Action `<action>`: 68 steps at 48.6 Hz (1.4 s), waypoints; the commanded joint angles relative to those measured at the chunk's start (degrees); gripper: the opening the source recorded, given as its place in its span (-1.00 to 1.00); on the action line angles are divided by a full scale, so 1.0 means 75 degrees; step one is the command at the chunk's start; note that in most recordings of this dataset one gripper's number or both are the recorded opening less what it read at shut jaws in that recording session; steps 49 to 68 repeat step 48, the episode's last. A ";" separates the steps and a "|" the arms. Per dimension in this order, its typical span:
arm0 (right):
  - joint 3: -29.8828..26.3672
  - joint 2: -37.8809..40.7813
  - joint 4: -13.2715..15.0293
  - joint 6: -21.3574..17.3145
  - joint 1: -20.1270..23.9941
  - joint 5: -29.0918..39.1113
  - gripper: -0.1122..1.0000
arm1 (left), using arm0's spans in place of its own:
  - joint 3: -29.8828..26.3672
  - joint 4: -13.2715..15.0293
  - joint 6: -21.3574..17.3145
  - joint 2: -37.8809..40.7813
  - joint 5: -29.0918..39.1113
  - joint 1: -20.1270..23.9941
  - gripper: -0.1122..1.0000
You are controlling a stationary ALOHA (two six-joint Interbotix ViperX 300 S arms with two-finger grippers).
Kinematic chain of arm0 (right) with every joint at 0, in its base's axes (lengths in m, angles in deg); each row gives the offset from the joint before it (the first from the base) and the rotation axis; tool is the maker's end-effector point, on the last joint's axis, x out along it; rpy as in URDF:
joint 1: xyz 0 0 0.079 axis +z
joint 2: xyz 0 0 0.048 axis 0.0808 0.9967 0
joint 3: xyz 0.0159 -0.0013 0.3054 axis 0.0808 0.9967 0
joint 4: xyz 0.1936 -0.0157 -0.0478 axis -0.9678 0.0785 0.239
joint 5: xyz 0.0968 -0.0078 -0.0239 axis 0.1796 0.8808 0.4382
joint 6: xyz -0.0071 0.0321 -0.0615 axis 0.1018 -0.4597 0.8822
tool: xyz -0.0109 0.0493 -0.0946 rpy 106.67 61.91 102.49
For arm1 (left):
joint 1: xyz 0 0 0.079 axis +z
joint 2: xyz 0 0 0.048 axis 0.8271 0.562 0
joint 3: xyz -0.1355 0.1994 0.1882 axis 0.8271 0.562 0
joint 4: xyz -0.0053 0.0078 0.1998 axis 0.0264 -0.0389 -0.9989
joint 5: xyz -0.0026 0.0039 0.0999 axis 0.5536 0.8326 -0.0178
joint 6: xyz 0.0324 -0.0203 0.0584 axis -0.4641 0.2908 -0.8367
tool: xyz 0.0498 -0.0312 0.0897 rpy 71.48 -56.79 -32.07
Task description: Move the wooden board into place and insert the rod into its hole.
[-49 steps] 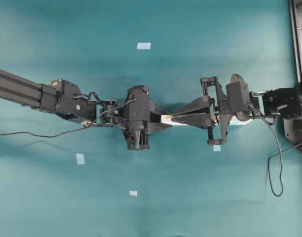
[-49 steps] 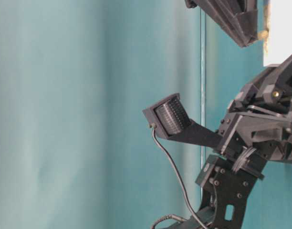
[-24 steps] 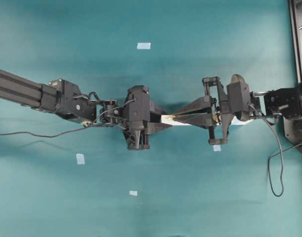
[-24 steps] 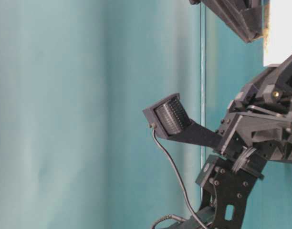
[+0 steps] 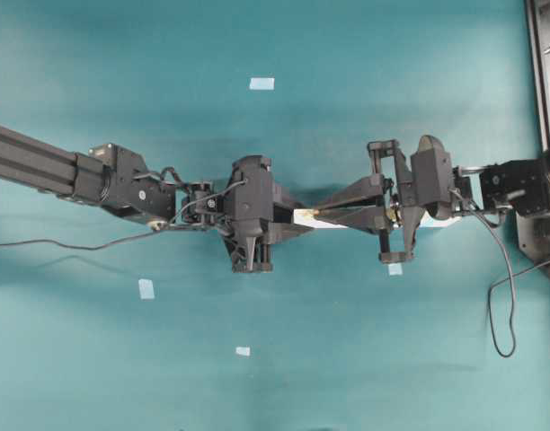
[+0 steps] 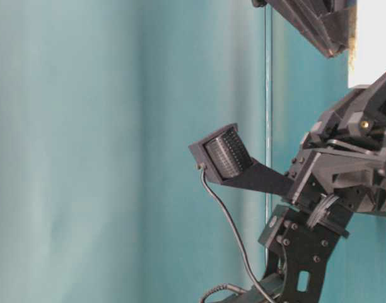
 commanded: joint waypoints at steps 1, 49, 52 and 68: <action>0.0035 -0.0141 0.0012 0.0000 0.0023 0.0223 -0.62 | -0.0023 0.0012 0.0000 -0.0234 0.0035 0.0035 -0.38; -0.0527 -0.1289 0.0035 -0.0141 0.0164 0.4770 -0.61 | 0.0012 0.0012 0.0000 -0.0258 0.0035 0.0035 -0.39; -0.0527 -0.1289 0.0035 -0.0141 0.0164 0.4770 -0.61 | 0.0012 0.0012 0.0000 -0.0258 0.0035 0.0035 -0.39; -0.0527 -0.1289 0.0035 -0.0141 0.0164 0.4770 -0.61 | 0.0012 0.0012 0.0000 -0.0258 0.0035 0.0035 -0.39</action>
